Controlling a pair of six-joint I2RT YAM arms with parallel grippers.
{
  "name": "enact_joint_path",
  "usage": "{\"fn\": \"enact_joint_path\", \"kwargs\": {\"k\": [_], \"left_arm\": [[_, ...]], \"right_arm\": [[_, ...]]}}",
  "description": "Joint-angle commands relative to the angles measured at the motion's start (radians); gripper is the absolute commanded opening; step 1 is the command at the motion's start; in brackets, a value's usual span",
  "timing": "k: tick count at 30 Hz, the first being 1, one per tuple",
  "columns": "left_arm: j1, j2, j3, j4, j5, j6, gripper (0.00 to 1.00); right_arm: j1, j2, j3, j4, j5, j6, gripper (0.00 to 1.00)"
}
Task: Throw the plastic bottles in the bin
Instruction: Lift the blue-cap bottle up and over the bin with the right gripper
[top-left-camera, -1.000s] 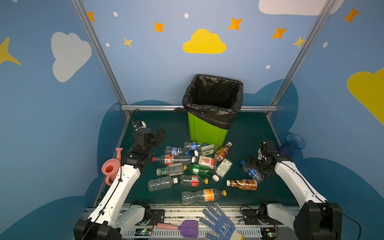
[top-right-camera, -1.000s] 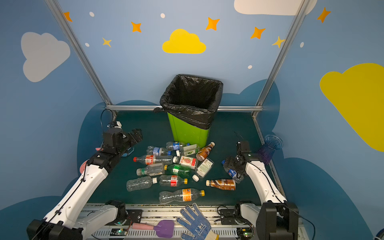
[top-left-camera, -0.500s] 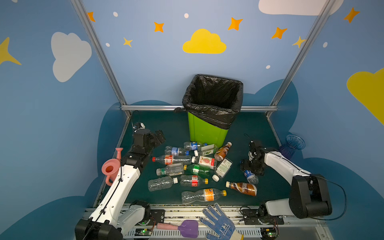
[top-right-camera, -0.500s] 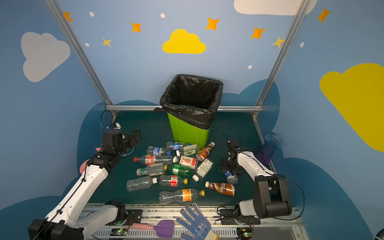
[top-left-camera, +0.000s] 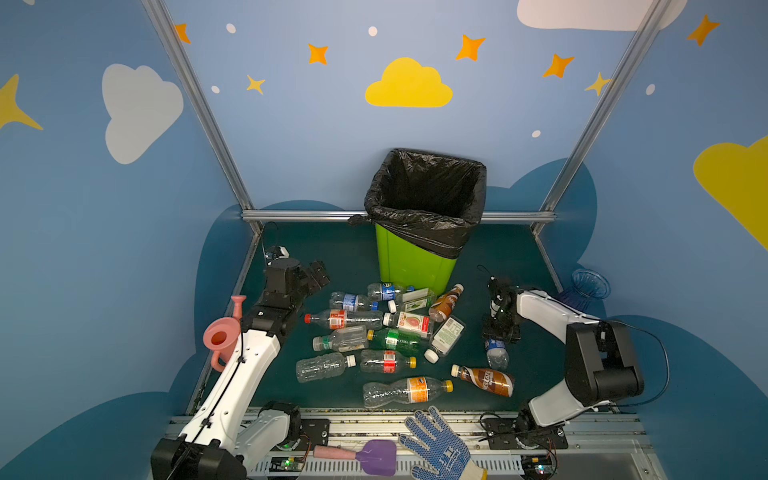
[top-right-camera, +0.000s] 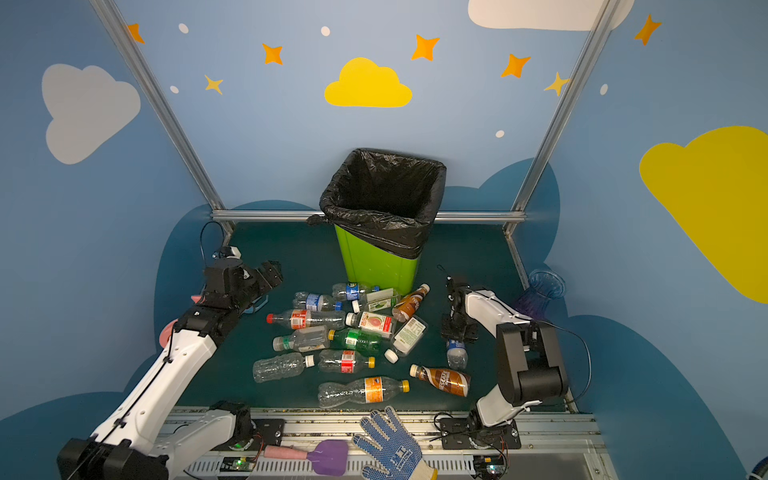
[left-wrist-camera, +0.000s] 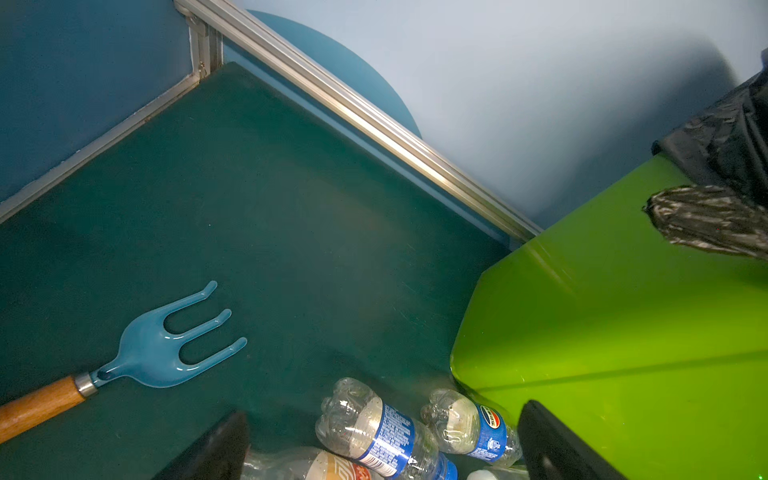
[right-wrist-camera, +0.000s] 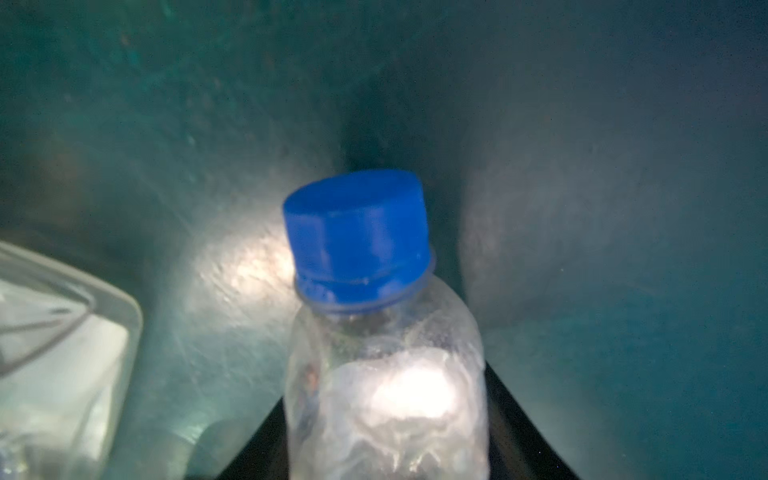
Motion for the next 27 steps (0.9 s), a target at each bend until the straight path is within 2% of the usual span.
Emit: {"fn": "enact_joint_path", "kwargs": {"k": [1,6,11,13,17,22,25,27], "left_arm": [[0.007,-0.019,-0.006,-0.015,-0.01,-0.006,1.0],[0.019,-0.027,-0.011,-0.032,-0.021,-0.008,1.0],[0.04,-0.013,-0.028,-0.053,-0.041,-0.022,1.0],[0.049,-0.004,-0.043,-0.051,-0.049,-0.036,1.0],[0.06,0.026,-0.066,-0.039,-0.057,-0.049,1.0],[0.067,0.085,-0.056,-0.071,-0.071,-0.052,1.0],[0.067,0.104,-0.049,-0.097,-0.082,-0.048,1.0],[0.067,0.119,-0.039,-0.122,-0.086,-0.044,1.0]], "right_arm": [[-0.004,0.024,0.021,0.001,-0.017,-0.023,0.42],[-0.044,-0.003,0.046,0.021,-0.075,-0.034,0.32],[-0.14,-0.191,0.139,0.02,-0.169,-0.032,0.29],[-0.186,-0.285,0.236,-0.01,-0.175,-0.039,0.3],[-0.249,-0.425,0.478,-0.019,-0.102,-0.061,0.34],[-0.297,-0.47,0.825,0.012,-0.112,-0.04,0.37],[-0.296,-0.466,0.919,0.137,-0.165,0.029,0.37],[-0.284,-0.426,0.932,0.273,-0.266,0.1,0.36]]}}
